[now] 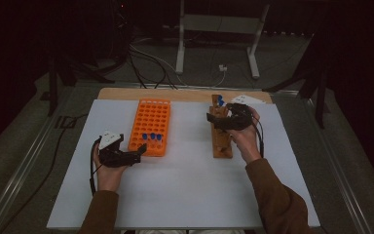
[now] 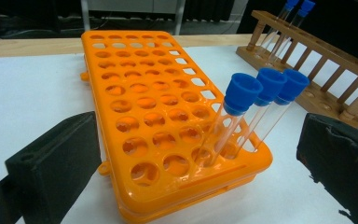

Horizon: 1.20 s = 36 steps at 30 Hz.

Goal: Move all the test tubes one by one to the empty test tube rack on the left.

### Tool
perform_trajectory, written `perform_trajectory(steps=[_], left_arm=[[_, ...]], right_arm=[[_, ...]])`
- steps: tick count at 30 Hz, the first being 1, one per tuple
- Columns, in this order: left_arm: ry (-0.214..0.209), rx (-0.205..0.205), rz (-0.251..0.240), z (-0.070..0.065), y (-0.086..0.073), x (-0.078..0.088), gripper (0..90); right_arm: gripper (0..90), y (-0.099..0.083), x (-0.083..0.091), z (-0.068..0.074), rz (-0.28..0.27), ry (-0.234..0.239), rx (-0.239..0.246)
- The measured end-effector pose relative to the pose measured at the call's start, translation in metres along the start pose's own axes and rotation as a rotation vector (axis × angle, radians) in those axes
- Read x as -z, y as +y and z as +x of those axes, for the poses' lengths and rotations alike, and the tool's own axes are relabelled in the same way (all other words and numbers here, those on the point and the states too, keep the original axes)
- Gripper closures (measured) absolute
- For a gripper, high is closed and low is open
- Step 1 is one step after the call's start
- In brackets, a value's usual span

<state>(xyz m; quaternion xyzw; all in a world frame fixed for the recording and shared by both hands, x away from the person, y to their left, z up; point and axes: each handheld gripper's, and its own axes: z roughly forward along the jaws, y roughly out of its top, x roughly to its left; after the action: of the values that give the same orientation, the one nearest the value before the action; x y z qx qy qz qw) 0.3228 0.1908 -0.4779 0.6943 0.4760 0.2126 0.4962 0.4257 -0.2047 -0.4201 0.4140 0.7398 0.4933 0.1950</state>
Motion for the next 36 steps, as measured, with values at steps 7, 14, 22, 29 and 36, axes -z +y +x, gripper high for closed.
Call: perform_trajectory(steps=[7,14,22,29,36], left_arm=[[-0.001,-0.004,0.013,0.000,-0.001,-0.002,0.6],[-0.003,0.001,0.011,0.001,-0.002,-0.003,0.6],[-0.004,0.005,0.011,0.000,-0.003,-0.003,0.6],[-0.010,0.002,0.013,-0.001,-0.004,-0.003,0.6],[-0.015,-0.003,0.017,-0.003,-0.005,-0.005,0.6]], right_arm=[[4.5,-0.001,-0.010,-0.013,0.023,-0.035,-0.036],[9.6,0.002,-0.021,-0.020,0.046,-0.076,-0.032],[23.2,0.002,-0.033,-0.031,0.067,-0.114,-0.048],[44.6,-0.004,-0.041,-0.042,0.083,-0.153,-0.063],[63.2,-0.007,-0.051,-0.045,0.099,-0.160,-0.028]])
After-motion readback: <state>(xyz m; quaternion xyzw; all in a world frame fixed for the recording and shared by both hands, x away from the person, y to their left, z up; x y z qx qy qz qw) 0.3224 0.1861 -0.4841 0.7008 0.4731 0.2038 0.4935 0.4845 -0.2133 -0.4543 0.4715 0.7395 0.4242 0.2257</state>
